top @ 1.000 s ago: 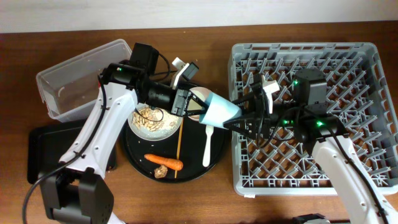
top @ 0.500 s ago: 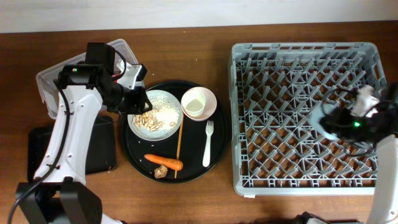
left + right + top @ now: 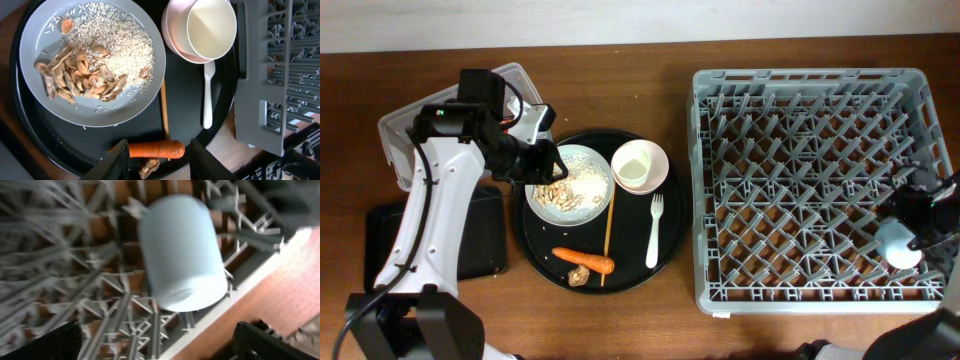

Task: Sort waste into correct bins and load items into the dishwasher rack
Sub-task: 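Place the blue cup in the rack's right side with the right gripper, then grasp the white bowl with the left gripper and lift it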

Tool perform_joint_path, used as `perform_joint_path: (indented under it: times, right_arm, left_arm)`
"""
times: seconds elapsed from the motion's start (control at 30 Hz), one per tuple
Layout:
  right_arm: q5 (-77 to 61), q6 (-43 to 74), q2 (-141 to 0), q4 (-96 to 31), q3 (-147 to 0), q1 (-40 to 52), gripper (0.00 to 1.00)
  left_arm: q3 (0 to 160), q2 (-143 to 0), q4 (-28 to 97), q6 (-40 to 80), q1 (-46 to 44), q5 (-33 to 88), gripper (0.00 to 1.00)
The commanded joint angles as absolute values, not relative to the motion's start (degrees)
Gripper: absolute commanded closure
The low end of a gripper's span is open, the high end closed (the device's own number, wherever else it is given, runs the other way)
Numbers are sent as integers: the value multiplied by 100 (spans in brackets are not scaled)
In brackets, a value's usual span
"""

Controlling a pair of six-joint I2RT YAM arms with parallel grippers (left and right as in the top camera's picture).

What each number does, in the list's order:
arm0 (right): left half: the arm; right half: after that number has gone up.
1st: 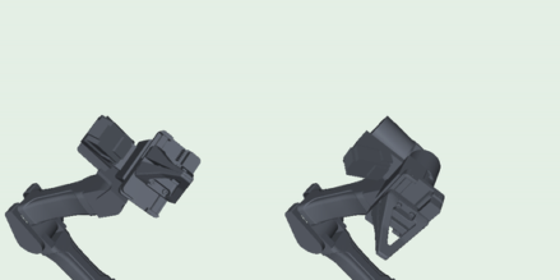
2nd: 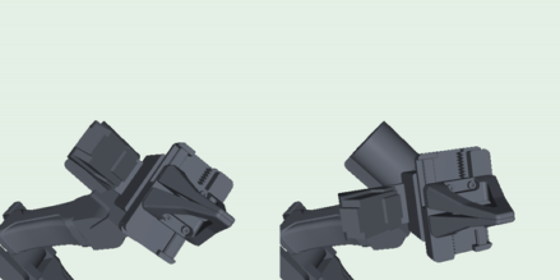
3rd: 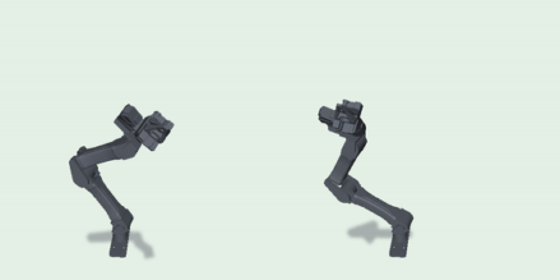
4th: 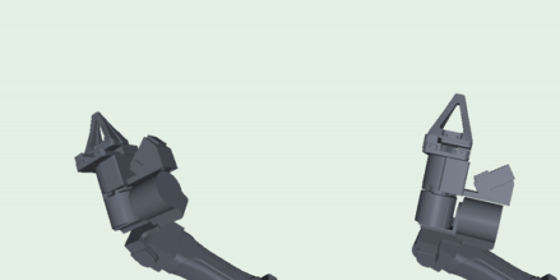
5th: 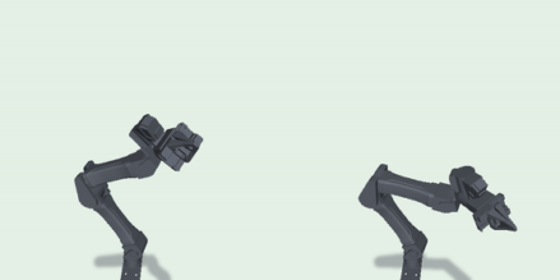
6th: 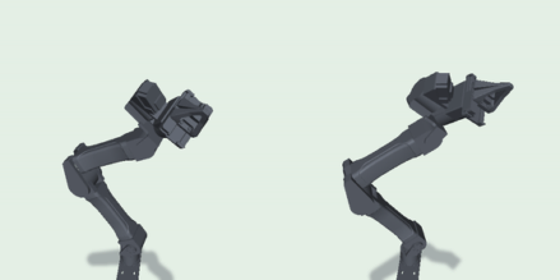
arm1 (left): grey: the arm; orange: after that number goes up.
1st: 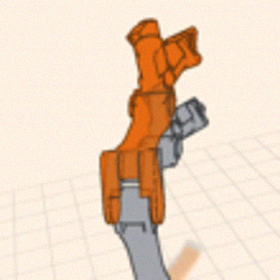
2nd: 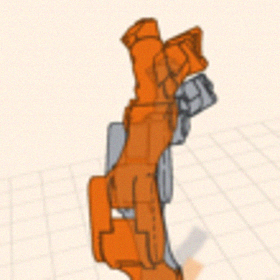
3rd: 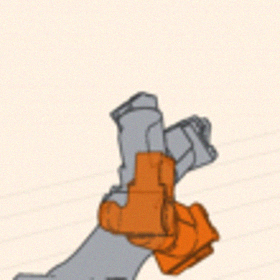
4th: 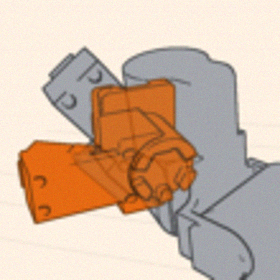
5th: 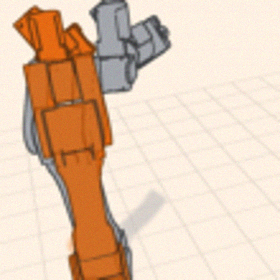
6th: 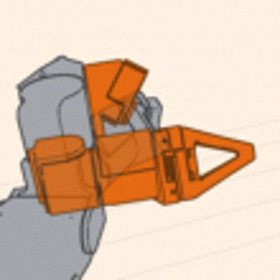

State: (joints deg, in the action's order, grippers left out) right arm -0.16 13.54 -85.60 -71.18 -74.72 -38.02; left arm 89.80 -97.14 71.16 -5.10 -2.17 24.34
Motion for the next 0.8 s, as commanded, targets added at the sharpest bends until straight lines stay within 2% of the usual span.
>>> perform_joint_path:
  times: [0.0,0.03,0.1,0.17,0.43,0.5,0.57,0.63,0.67,0.77]
  right_arm:
    - [-1313,521,-8079,-7170,-7926,-2989,1]
    - [-1730,268,-8042,-7179,-7926,-2716,1]
    - [-1680,167,-8044,-7229,-7924,-2110,1]
    - [-1396,169,-8044,-7264,-7924,-1780,1]
    - [-1365,169,-8110,-7249,-7918,-1752,1]
    - [-1304,169,-8110,-7247,-7918,-1752,1]
    - [-1304,169,-8110,-7247,-7918,-1752,1]
    - [-1304,169,-8110,-7247,-7918,-1752,1]
    - [-1304,169,-8110,-7247,-7918,-1752,1]
    - [-1304,169,-8110,-7247,-7918,-1752,1]
  left_arm:
    - [9059,-9577,6923,-515,-307,2423,57]
    - [9056,-9579,6783,-515,-416,2423,52]
    - [8943,-9651,6228,-257,-838,2414,45]
    - [8873,-9994,5815,-202,-1184,2412,45]
    - [8873,-11483,4831,390,-1553,2458,47]
    - [8873,-11507,4685,392,-1614,2458,63]
    - [8873,-11577,4724,392,-1614,2456,67]
    - [8873,-11679,4737,582,-1614,2458,91]
    - [8903,-11677,4722,582,-1608,2458,99]
    - [9260,-11542,5113,582,-1337,2462,100]
